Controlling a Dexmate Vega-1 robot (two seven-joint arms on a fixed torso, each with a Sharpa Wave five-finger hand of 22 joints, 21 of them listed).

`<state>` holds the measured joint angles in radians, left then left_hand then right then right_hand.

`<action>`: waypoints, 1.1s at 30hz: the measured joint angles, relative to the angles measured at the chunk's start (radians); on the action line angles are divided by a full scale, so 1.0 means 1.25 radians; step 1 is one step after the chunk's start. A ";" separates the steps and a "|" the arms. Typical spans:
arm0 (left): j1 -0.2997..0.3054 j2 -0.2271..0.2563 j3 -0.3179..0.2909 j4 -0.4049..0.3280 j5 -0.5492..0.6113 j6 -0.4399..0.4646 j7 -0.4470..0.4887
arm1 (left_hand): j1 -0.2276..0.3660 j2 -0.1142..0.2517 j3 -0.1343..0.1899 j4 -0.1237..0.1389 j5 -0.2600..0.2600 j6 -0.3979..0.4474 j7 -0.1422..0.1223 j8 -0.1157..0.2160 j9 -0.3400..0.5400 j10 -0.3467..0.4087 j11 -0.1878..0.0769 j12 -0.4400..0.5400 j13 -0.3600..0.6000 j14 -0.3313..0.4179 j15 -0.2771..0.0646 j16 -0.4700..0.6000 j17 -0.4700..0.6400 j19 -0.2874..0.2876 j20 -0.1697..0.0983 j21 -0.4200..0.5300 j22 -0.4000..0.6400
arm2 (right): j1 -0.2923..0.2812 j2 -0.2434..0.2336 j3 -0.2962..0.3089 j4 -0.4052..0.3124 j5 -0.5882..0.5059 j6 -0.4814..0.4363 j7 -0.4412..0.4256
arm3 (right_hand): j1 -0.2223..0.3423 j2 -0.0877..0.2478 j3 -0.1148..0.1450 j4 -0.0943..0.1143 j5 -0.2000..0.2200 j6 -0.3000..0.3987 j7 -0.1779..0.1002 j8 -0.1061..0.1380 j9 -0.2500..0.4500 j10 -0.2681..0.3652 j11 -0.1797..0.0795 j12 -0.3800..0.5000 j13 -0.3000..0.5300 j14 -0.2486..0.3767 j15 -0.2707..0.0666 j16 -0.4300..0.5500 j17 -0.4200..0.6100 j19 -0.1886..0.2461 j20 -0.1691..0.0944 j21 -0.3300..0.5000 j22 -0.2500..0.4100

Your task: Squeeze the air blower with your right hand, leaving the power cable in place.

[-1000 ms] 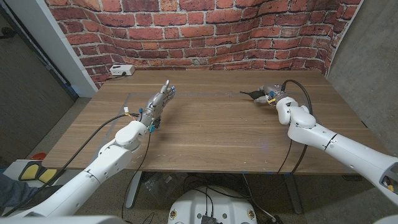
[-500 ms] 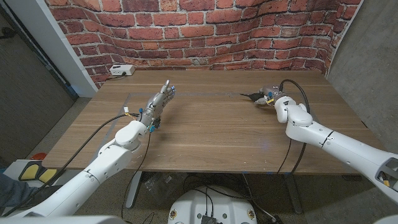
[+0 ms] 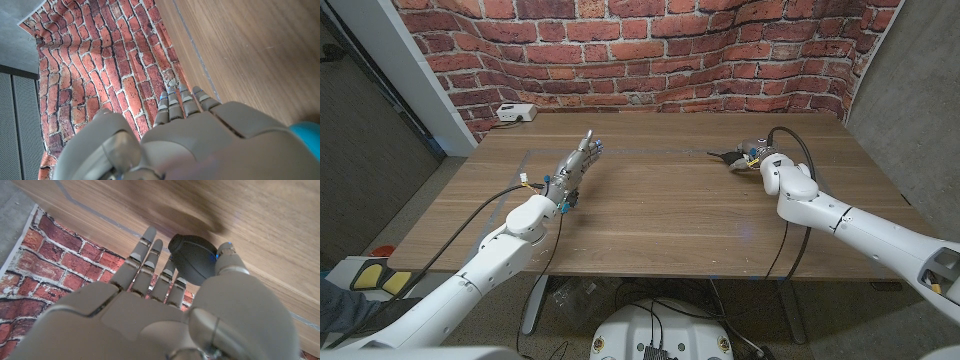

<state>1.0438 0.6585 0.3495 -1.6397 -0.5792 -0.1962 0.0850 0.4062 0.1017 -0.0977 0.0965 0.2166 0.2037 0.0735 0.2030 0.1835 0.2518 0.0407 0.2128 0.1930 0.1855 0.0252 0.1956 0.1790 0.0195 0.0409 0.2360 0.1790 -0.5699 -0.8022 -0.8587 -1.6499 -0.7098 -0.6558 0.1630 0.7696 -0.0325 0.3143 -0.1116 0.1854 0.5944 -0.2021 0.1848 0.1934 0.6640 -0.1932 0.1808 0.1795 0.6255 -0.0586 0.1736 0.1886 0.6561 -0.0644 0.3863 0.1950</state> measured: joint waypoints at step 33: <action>0.001 -0.006 0.000 0.013 -0.013 -0.004 -0.006 | 0.004 0.005 0.000 0.000 0.000 0.006 0.000 0.000 0.000 0.010 -0.001 0.000 0.000 0.000 0.000 -0.003 0.000 0.003 0.003 -0.006 0.000 | 0.038 0.007 -0.046 -0.003 -0.080 -0.045 0.099 | -0.059 -0.017 -0.039 0.010 0.000 -0.176 0.044 -0.006 0.004 -0.172 0.047 -0.004 0.005 -0.138 0.009 0.000 0.000 -0.098 0.024 -0.049 -0.004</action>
<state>1.0447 0.6509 0.3501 -1.6234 -0.5959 -0.2010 0.0780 0.4118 0.1073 -0.0976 0.0965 0.2166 0.2113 0.0737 0.2030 0.1835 0.2645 0.0393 0.2128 0.1930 0.1855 0.0252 0.1920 0.1790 0.0231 0.0446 0.2282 0.1790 -0.5222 -0.7939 -0.9168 -1.6531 -0.8092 -0.7114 0.2873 0.6958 -0.0533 0.2658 -0.0989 0.1854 0.3742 -0.1465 0.1772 0.1978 0.4490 -0.1340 0.1764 0.1851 0.4524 -0.0468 0.1736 0.1884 0.5337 -0.0348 0.3250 0.1906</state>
